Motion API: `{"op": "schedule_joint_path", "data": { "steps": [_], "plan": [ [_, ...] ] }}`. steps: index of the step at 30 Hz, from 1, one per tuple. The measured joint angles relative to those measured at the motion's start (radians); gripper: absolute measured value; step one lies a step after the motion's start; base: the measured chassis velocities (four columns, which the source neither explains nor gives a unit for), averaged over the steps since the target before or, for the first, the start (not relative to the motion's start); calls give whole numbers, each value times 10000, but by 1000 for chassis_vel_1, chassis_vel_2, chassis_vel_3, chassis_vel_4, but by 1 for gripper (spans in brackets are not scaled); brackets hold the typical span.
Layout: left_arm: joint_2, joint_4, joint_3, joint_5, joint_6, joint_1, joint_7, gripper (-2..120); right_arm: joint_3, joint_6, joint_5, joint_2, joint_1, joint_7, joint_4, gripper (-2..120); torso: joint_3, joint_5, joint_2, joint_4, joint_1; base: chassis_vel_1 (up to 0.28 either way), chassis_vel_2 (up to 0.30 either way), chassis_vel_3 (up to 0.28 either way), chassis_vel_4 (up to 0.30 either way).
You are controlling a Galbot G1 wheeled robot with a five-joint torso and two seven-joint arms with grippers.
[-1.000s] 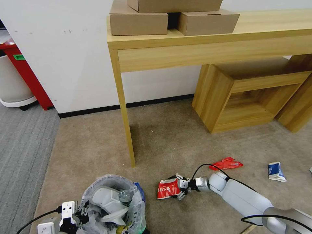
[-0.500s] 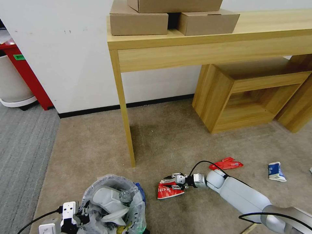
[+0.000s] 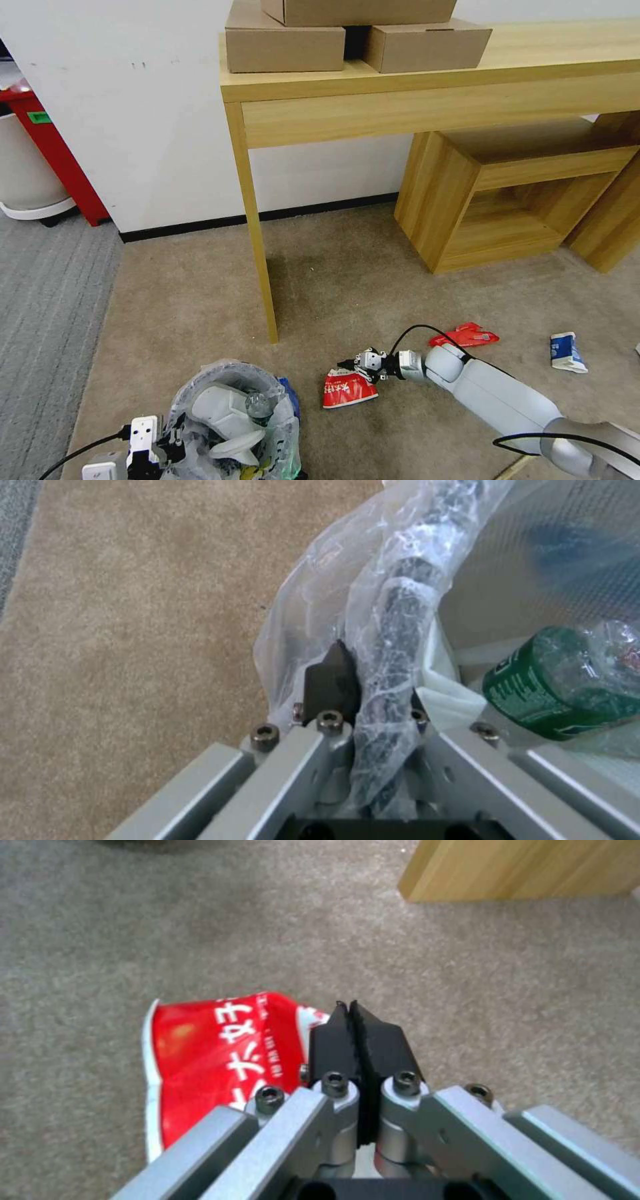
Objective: Pick up the trash bin and place the garbage on the floor into it.
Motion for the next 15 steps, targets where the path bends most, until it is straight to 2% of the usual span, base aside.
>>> {"op": "schedule_joint_path", "data": {
  "steps": [3,5,6,10,11,13,15],
  "plan": [
    [13,0,-4,4,0,13,9,0,34,170,-8,-61,-81,317,10,0,0,1,0,1,-1,0,0,0,0],
    [32,0,-9,1,-1,6,8,0,27,221,-39,-132,-83,516,62,8,-1,-1,0,1,0,0,0,0,0],
    [32,0,-9,1,-1,6,8,0,27,221,-39,-132,-83,516,62,8,-1,-1,0,1,0,0,0,0,0],
    [62,0,-40,-27,0,4,6,0,22,223,-45,-202,-79,617,128,27,0,0,0,1,0,0,0,0,0],
    [62,0,-40,-27,0,4,6,0,22,223,-45,-202,-79,617,128,27,0,0,0,1,0,0,0,0,0],
    [87,-6,-67,-45,7,6,-5,0,17,218,-81,-208,-79,664,160,39,0,0,0,1,0,0,0,0,0],
    [90,-14,-73,-51,10,9,-11,0,17,218,-105,-208,-81,698,160,42,0,0,0,2,0,0,0,0,0]
  ]
}}
